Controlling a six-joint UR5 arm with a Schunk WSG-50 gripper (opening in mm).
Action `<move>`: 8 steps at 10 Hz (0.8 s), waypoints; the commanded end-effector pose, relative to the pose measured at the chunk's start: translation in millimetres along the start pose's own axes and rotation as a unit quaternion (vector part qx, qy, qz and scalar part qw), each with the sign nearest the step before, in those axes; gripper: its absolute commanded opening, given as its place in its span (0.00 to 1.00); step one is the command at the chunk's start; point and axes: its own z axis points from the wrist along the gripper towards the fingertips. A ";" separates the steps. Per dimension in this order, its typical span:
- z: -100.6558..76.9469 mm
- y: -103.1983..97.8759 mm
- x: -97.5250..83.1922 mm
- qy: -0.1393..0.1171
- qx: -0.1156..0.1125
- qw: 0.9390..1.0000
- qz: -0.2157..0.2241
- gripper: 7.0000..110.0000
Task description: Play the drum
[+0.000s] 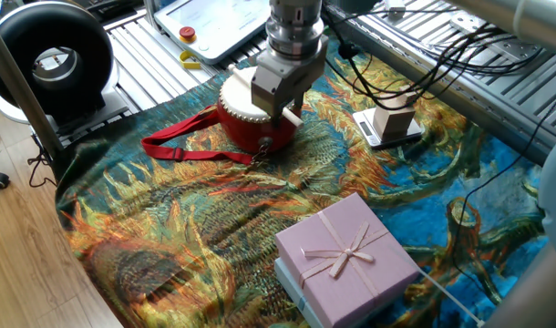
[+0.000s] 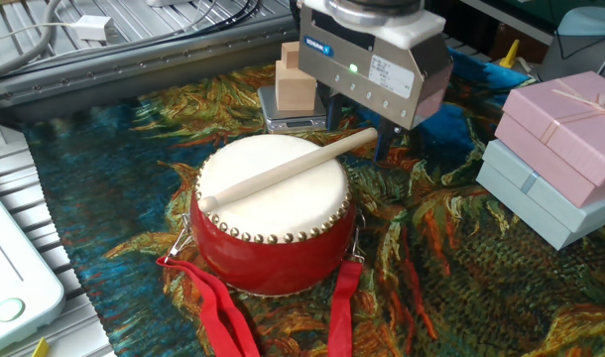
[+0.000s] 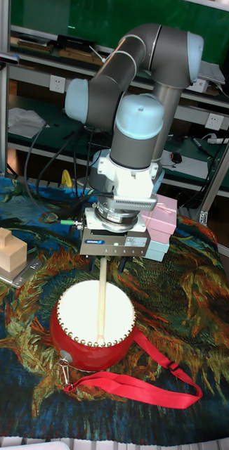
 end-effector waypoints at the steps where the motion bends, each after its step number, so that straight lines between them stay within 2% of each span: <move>1: 13.8 0.2 2.3 -0.009 -0.001 1.000 0.002 0.57; 8: 13.3 3.8 2.8 -0.017 -0.011 1.000 0.010 0.57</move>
